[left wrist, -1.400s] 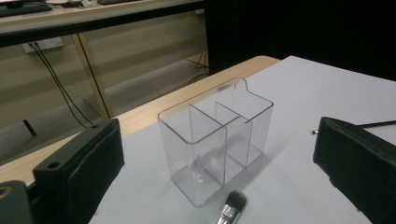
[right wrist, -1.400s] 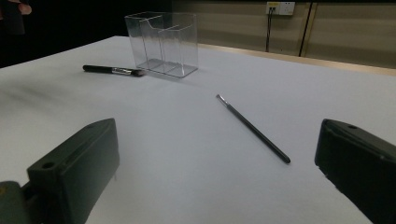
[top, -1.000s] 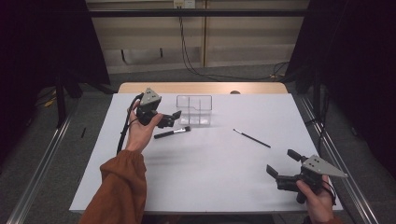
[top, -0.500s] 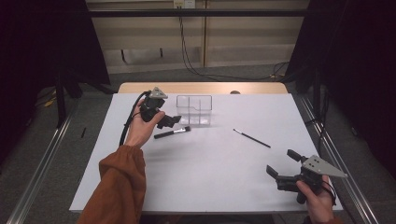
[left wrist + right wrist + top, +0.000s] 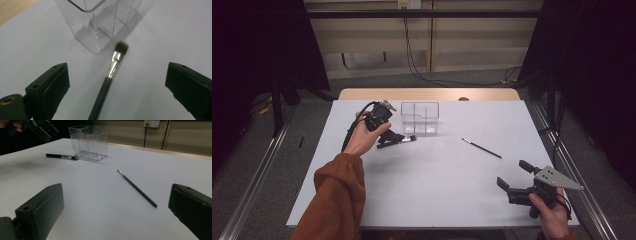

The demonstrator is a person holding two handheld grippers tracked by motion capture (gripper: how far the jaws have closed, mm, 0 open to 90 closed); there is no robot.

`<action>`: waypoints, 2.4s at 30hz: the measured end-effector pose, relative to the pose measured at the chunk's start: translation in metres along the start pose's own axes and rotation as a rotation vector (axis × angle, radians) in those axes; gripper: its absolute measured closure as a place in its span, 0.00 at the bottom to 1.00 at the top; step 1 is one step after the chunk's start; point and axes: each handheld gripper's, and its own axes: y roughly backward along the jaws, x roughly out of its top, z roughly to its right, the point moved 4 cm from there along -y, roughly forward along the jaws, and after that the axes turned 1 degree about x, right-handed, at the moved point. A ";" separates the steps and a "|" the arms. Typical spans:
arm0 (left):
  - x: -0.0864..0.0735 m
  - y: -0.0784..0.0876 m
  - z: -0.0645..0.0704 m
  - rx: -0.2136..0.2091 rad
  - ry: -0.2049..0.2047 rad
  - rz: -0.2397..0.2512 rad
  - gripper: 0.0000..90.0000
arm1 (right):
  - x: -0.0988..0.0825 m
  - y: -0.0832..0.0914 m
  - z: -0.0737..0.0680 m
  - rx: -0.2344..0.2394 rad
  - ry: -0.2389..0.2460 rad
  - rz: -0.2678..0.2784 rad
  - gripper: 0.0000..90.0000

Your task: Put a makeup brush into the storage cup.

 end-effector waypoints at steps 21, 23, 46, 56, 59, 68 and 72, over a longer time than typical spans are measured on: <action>-0.002 -0.038 -0.002 -0.032 -0.070 -0.236 0.05 | 0.000 0.001 -0.001 0.013 0.000 0.000 0.00; -0.002 -0.042 -0.001 -0.027 -0.075 -0.244 0.06 | 0.000 0.001 -0.001 0.015 0.003 0.001 0.00; 0.002 -0.058 -0.001 -0.065 -0.081 -0.288 0.47 | 0.000 0.000 -0.001 0.018 0.009 -0.004 0.00; 0.003 -0.061 0.001 -0.072 -0.092 -0.298 0.59 | -0.001 0.000 -0.001 0.020 0.008 -0.006 0.00; 0.003 -0.061 -0.001 -0.063 -0.098 -0.303 0.63 | -0.001 -0.001 -0.001 0.020 0.008 -0.007 0.00; 0.004 -0.062 0.002 -0.056 -0.128 -0.301 0.73 | -0.001 -0.001 -0.002 0.022 0.015 -0.015 0.00; 0.003 -0.062 0.003 -0.069 -0.143 -0.304 0.78 | -0.001 -0.002 -0.002 0.018 0.008 -0.015 0.00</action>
